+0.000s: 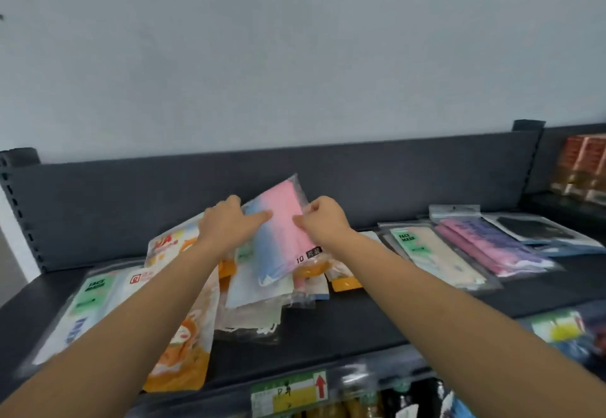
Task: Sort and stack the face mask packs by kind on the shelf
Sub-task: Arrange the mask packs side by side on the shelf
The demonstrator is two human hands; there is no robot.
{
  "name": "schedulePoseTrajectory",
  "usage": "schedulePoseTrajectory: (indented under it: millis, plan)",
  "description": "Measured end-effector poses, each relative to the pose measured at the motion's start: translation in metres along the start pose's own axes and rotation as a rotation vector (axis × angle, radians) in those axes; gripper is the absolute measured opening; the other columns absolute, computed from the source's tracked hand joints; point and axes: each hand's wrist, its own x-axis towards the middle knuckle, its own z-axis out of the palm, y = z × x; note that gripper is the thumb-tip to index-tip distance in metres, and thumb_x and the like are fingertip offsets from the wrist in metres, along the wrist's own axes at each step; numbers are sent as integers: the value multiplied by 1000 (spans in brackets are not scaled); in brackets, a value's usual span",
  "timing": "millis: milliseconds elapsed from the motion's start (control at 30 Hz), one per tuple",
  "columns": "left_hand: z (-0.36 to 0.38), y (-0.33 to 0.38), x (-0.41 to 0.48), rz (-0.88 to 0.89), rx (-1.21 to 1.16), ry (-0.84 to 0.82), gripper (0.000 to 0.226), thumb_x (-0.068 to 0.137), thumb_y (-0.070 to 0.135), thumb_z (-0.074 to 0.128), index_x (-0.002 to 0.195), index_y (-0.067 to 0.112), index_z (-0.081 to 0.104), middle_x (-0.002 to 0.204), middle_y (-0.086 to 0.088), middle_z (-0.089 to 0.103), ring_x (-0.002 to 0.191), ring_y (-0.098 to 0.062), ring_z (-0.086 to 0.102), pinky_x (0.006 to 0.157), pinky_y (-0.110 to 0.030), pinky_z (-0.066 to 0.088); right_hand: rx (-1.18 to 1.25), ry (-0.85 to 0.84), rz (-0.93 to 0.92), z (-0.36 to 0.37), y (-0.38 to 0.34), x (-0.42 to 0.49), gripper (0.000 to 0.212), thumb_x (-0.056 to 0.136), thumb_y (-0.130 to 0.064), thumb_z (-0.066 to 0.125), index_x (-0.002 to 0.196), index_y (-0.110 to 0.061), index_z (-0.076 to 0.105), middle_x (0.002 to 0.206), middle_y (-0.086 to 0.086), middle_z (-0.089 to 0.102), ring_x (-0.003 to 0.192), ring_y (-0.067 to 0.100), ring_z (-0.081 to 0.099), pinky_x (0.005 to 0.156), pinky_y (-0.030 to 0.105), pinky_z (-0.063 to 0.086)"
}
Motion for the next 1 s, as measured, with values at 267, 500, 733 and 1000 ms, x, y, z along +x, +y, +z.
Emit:
schedulePoseTrajectory:
  millis: [267, 500, 733, 1000]
  plan:
    - [64, 119, -23, 161, -528, -174, 63, 83, 37, 72, 133, 12, 43, 118, -1, 53, 99, -18, 53, 79, -33, 45, 335, 359, 57, -119, 55, -5, 16, 85, -16, 68, 88, -11, 53, 87, 7, 58, 71, 19, 54, 54, 25, 40]
    - [160, 238, -54, 203, -471, -277, 50, 77, 38, 77, 110, 9, 54, 111, -6, 63, 97, -22, 61, 72, -33, 48, 160, 452, 147, -253, 156, -4, 38, 79, -19, 75, 109, -2, 62, 109, 13, 67, 98, 30, 66, 87, 45, 55]
    - [242, 322, -57, 120, -401, -260, 53, 74, 37, 79, 112, 9, 54, 110, -6, 64, 99, -23, 62, 77, -31, 47, -162, 335, 100, -333, 233, 30, 44, 82, -21, 74, 117, 0, 60, 108, 13, 67, 101, 27, 63, 87, 34, 49]
    - [263, 328, -66, 135, -25, -231, 55, 81, 43, 70, 117, 5, 55, 122, -13, 58, 108, -28, 56, 82, -32, 45, -403, 84, 57, -337, 274, 60, 35, 82, -21, 73, 112, -4, 65, 117, 11, 66, 107, 25, 61, 81, 27, 44]
